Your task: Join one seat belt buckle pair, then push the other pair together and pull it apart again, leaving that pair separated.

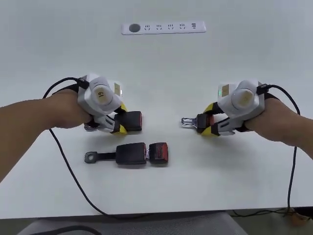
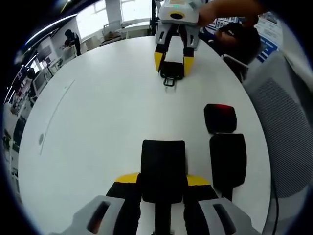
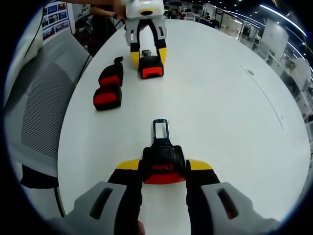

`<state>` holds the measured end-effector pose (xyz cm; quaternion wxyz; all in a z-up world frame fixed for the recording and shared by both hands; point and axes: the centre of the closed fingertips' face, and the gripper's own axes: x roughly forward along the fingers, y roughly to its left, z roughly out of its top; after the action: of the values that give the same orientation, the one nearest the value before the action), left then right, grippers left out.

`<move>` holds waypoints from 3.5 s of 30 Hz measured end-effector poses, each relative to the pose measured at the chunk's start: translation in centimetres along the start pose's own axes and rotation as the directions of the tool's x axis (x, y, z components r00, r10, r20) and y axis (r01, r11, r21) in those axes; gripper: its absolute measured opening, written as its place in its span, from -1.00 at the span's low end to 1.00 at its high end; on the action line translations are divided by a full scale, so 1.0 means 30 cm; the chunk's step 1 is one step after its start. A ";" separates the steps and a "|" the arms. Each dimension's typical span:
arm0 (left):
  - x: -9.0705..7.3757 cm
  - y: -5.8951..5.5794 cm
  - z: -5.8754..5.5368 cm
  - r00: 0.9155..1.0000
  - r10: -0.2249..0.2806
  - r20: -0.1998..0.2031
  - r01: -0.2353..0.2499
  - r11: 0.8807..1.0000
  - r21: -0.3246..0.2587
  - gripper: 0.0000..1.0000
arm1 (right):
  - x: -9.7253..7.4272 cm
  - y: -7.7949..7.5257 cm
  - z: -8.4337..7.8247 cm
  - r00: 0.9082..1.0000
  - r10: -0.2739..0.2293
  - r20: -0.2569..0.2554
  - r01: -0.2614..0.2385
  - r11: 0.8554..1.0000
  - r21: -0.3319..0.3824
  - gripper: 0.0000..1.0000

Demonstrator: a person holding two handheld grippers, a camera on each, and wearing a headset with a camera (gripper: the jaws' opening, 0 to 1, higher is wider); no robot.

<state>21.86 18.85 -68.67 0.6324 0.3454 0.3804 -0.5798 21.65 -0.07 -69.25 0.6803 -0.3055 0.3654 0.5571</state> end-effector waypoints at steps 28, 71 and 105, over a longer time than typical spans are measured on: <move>-0.006 -0.010 0.006 1.000 -0.013 0.002 0.013 1.000 -0.002 -0.33 | 0.098 0.031 0.166 0.999 0.026 0.046 -0.025 0.999 -0.027 -0.35; 0.008 0.008 -0.009 1.000 -0.015 -0.007 0.015 1.000 0.001 -0.33 | 0.205 0.055 0.351 0.996 0.051 0.069 -0.042 0.990 -0.131 -0.36; 0.002 0.004 -0.004 1.000 -0.018 0.002 0.018 1.000 0.015 -0.35 | 0.234 0.064 0.387 0.994 0.077 0.072 -0.066 0.987 -0.148 -0.40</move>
<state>21.96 18.93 -68.78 0.6250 0.3459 0.3784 -0.5887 22.36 13.60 -68.81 0.6494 -0.3192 0.3078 0.6178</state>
